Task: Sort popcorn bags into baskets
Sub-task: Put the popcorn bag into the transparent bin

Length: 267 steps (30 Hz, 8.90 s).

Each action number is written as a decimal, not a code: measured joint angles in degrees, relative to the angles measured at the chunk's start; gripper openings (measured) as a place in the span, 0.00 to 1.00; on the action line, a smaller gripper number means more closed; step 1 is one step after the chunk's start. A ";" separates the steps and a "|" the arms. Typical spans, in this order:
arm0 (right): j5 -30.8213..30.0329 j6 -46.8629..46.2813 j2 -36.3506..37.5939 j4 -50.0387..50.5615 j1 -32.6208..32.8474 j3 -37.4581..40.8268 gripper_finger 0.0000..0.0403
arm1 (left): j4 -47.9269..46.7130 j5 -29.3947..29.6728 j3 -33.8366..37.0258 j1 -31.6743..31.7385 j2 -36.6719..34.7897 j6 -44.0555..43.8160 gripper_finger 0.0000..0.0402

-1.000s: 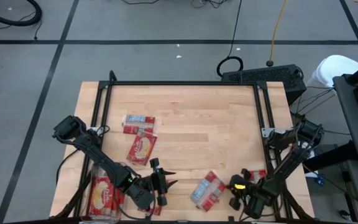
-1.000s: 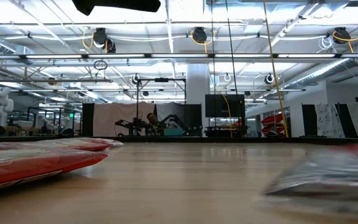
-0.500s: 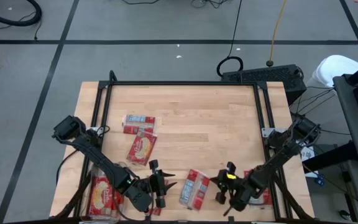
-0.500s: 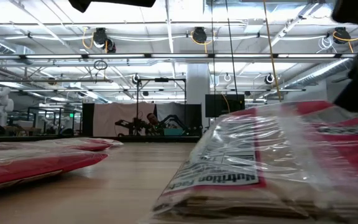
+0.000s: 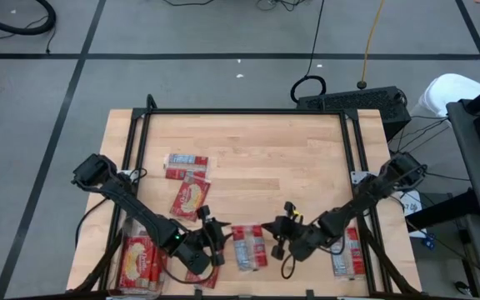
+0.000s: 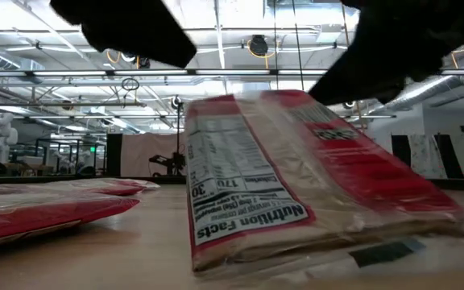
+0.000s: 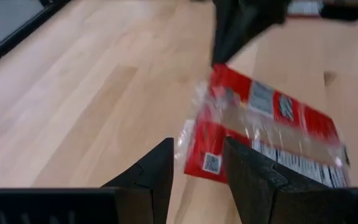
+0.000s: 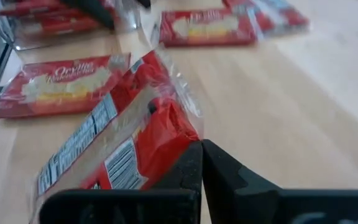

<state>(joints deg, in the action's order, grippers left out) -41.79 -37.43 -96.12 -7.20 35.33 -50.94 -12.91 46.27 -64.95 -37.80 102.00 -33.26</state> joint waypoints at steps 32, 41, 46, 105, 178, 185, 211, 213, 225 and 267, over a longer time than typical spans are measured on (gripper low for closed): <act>10.29 -7.10 -3.51 -8.70 6.69 -0.77 0.23 | 45.58 -10.07 21.24 0.85 -0.14 8.35 0.38; 9.84 -4.62 -12.91 -5.71 9.45 -10.49 0.41 | 35.20 -15.77 13.70 5.96 6.56 6.25 0.26; 8.71 0.09 -16.60 2.67 10.61 -16.93 0.42 | 27.80 -16.45 11.49 7.55 8.00 3.05 0.23; 8.88 24.28 -17.51 -1.62 6.44 -10.43 0.20 | 18.80 -17.68 11.58 10.17 8.22 -2.53 0.23; 3.65 27.25 -1.33 -1.48 0.13 -10.45 0.27 | 28.97 -2.04 11.52 -0.46 -4.36 13.62 0.05; 1.30 23.67 -3.67 -1.66 1.37 -10.45 0.52 | 30.16 -5.46 11.47 -0.85 -9.14 15.39 0.02; 1.56 26.09 -8.81 -9.30 -0.34 -10.43 0.03 | 38.17 -12.23 11.50 -1.33 -9.49 22.52 0.02; 1.58 25.58 -8.81 -9.32 -0.34 -10.43 0.05 | 38.15 -12.25 11.50 -1.33 -9.49 22.54 0.04; 1.45 22.66 -8.81 -9.16 -0.45 -10.43 0.03 | 38.15 -6.36 11.50 -1.85 -9.49 22.50 0.42; 5.94 -6.99 -8.76 -13.84 -11.41 -8.23 0.04 | 44.47 16.36 10.74 -14.07 -6.28 39.94 0.52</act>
<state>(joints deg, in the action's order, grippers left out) -35.84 -44.42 -104.88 -21.04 23.92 -59.17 31.55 62.63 -54.21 -51.87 95.72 6.68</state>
